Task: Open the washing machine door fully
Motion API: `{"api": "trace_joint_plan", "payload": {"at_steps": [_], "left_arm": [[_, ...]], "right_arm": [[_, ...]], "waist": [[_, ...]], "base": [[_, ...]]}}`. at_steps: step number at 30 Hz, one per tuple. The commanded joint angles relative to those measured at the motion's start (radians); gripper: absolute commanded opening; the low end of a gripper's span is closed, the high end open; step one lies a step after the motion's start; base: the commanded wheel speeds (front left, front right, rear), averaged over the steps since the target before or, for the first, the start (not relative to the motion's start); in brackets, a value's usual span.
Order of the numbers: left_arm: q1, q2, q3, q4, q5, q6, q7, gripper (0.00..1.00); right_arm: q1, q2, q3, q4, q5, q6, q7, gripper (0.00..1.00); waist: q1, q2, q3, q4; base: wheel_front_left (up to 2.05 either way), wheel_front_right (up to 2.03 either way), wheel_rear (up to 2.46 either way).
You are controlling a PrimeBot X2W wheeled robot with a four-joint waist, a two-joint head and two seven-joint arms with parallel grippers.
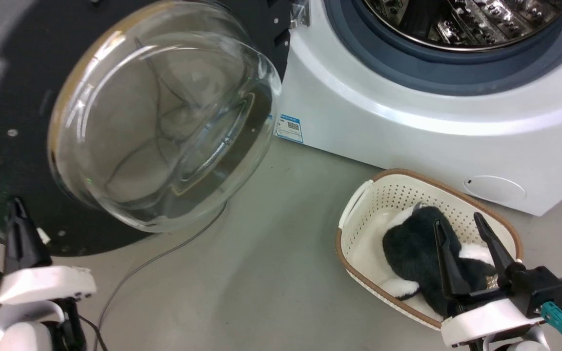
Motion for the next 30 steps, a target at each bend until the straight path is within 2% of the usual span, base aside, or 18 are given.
{"api": "trace_joint_plan", "payload": {"at_steps": [1,11,19,30], "left_arm": [[-0.034,0.004,0.025,0.025,0.01,-0.009,-0.004,0.0],[-0.144,0.046,0.124,0.162,0.044,-0.053,-0.004,0.0],[-0.221,0.085,0.182,0.267,0.069,-0.07,-0.004,0.0],[-0.239,0.114,0.21,0.325,0.118,-0.104,-0.004,0.0]], "right_arm": [[-0.019,-0.002,-0.002,0.003,-0.008,0.001,-0.004,1.0],[-0.036,-0.008,0.004,0.005,-0.012,0.001,-0.004,1.0],[-0.042,-0.012,0.003,0.002,-0.014,0.001,-0.004,1.0],[-0.033,-0.008,0.003,0.01,-0.009,0.001,-0.004,1.0]], "waist": [[0.0,0.0,0.006,-0.006],[0.0,0.0,0.023,-0.035],[0.0,0.0,0.031,-0.06],[0.0,0.0,0.0,-0.081]], "base": [[0.0,0.0,0.0],[0.0,0.0,0.0],[0.0,0.0,0.0],[0.0,0.0,0.0]]}}
